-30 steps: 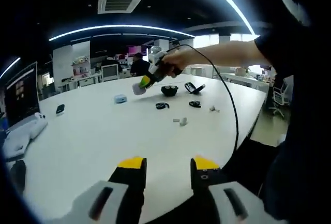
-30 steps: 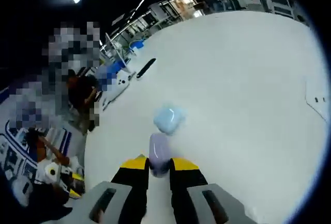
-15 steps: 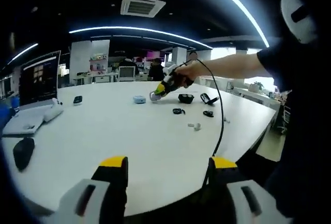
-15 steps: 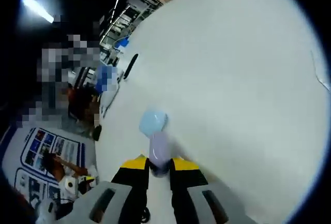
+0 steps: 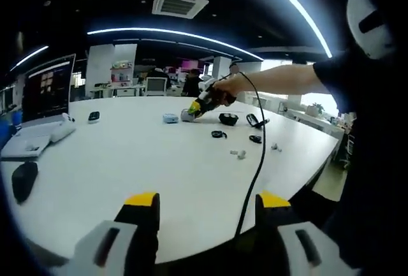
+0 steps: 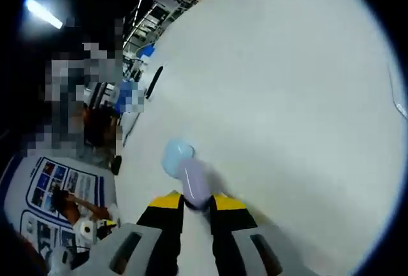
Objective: Pick up the earbuds from the table and place the earbuds into the earbud case
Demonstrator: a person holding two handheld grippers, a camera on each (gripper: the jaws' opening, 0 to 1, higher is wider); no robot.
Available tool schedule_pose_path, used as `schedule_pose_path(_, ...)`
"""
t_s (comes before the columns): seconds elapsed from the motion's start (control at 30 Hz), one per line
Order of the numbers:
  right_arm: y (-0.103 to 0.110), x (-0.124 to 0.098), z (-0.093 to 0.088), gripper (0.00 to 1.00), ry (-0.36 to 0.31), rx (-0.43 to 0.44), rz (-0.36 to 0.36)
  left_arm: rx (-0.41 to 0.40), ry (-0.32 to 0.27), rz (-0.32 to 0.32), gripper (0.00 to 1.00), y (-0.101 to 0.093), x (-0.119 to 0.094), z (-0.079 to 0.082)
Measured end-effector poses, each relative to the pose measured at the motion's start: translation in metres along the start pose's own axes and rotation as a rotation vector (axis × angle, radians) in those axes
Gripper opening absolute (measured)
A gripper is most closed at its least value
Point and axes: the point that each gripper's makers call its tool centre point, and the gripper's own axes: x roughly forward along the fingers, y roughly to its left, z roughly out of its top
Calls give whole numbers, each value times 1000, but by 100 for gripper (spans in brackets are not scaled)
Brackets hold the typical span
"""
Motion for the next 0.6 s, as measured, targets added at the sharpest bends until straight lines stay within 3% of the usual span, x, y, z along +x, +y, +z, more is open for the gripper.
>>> schedule_pose_path(0.17, 7, 4, -17, 15, 76, 64, 89, -7, -4, -16, 60, -3, 1, 2)
schedule_pose_path(0.23, 8, 5, -14, 15, 66, 57, 88, -6, -1, -17, 60, -2, 2, 2)
schedule_pose_path(0.37, -1, 3, 2, 17, 8, -76, 22, -5, 13, -27, 60, -5, 6, -2)
schedule_pose_path(0.47, 0, 1, 1, 23, 14, -80, 15, 0, 23, -36, 59, -6, 8, -4)
schedule_pose_path(0.6, -6, -3, 4, 27, 13, -151, -33, -3, 25, -40, 58, -6, 11, -4)
